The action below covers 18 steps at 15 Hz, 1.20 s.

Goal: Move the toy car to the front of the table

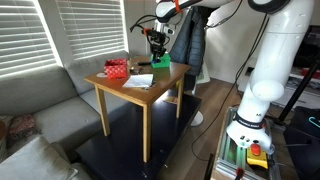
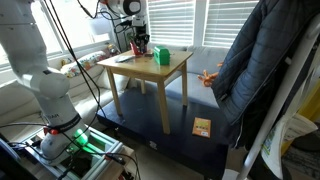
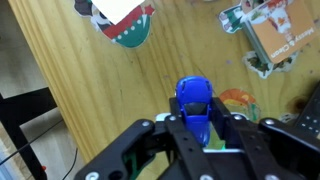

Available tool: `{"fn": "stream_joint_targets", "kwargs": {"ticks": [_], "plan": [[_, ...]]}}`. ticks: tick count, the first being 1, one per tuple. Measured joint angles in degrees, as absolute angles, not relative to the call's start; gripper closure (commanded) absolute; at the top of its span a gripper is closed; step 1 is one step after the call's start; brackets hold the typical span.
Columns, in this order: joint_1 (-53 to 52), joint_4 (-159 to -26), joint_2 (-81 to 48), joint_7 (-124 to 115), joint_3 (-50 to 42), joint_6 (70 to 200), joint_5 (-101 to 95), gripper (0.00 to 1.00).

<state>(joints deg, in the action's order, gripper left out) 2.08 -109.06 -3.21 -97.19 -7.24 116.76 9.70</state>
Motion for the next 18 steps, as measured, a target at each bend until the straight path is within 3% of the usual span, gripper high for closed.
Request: {"fn": "stream_joint_targets", "kwargs": {"ticks": [11,12,17,18], "plan": [[4.5,-112.4,-3.0,-114.9,-7.3,119.4,1.8,0.9],[4.4,-112.5,-3.2,-115.8,-7.2,120.0,1.3,0.65],[4.2,-113.2,-3.3,-116.6,-6.7,122.7,1.3,0.65],[4.2,-113.2,-3.3,-116.6,-6.7,122.8,1.3,0.9]]}}
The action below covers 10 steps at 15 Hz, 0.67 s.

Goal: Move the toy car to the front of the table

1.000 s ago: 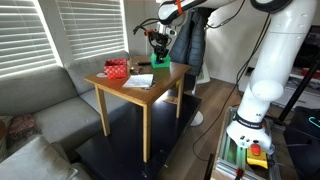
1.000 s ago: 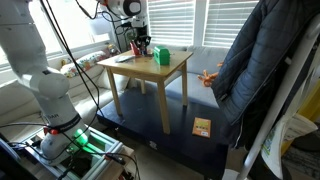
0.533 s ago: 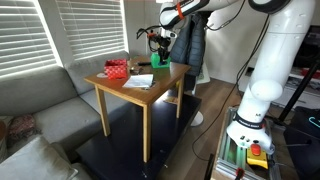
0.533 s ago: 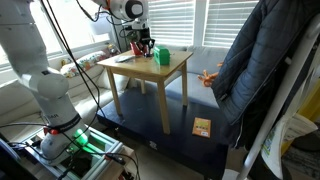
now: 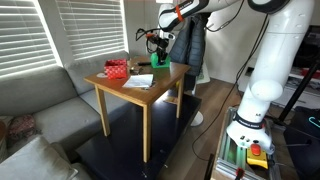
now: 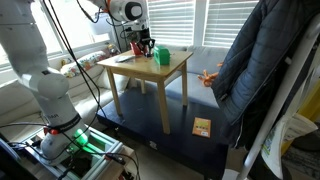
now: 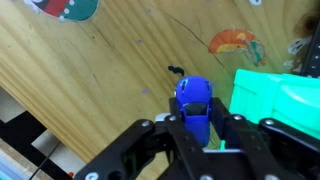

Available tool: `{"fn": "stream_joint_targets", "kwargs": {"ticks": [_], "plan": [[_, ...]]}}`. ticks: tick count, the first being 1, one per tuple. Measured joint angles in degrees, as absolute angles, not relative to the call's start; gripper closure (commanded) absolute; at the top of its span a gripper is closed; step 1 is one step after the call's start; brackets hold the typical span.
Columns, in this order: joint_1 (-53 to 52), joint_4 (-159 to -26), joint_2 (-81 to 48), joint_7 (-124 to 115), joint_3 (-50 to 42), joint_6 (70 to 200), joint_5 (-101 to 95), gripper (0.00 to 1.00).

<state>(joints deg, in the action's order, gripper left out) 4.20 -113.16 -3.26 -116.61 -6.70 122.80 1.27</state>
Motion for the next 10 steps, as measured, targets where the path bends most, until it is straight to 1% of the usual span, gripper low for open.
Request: {"fn": "stream_joint_targets", "kwargs": {"ticks": [10], "plan": [[4.0,-114.1,-3.6,-120.4,-6.4,122.7,0.5,0.9]]}}
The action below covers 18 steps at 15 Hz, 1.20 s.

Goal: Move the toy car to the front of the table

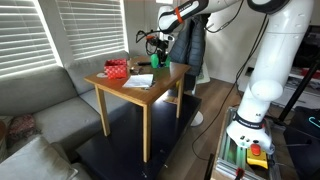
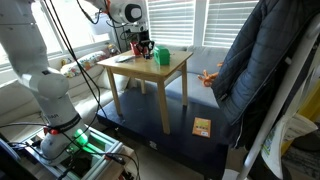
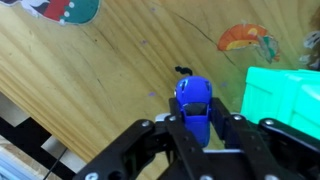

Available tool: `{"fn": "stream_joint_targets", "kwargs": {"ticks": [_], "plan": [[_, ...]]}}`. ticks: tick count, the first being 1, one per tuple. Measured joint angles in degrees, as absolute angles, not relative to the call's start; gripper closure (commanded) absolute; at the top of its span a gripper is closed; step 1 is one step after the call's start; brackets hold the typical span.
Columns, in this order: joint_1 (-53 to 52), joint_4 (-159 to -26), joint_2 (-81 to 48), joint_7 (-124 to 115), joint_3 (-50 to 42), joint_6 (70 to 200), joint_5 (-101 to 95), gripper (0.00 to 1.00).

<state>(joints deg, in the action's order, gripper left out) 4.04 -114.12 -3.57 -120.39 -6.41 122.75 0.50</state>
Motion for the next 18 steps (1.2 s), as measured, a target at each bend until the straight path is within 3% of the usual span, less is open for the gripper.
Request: {"fn": "stream_joint_targets", "kwargs": {"ticks": [13,14,16,18], "plan": [[5.5,-119.7,-0.9,-132.5,-7.0,124.5,-3.1,0.9],[5.7,-120.0,-0.9,-132.6,-7.0,125.0,-3.1,0.4],[6.0,-120.4,-0.9,-132.8,-7.1,125.9,-3.1,0.34],[6.1,-120.7,-0.9,-132.8,-7.1,126.5,-3.1,0.2]]}}
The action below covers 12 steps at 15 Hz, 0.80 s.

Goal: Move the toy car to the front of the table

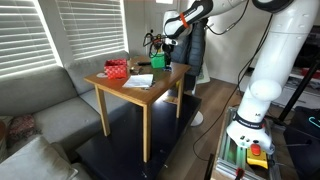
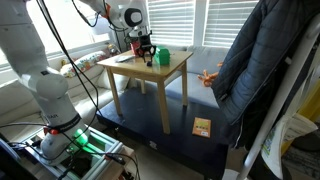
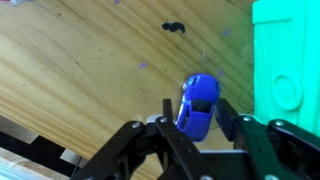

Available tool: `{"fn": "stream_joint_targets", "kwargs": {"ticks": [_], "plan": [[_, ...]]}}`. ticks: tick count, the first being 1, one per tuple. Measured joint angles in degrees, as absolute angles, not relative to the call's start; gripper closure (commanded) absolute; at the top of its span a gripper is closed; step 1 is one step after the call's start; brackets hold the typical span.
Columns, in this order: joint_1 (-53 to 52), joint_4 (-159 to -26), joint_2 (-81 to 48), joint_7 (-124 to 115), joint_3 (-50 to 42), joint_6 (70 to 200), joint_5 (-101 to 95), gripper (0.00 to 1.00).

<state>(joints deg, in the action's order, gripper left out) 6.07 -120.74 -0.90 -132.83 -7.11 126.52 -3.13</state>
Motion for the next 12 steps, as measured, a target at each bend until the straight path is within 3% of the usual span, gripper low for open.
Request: {"fn": "stream_joint_targets", "kwargs": {"ticks": [3,12], "plan": [[6.1,-121.3,-0.9,-132.8,-7.1,127.6,-3.1,0.01],[5.1,-124.3,6.8,-128.8,-4.8,125.9,-5.8,0.0]]}}
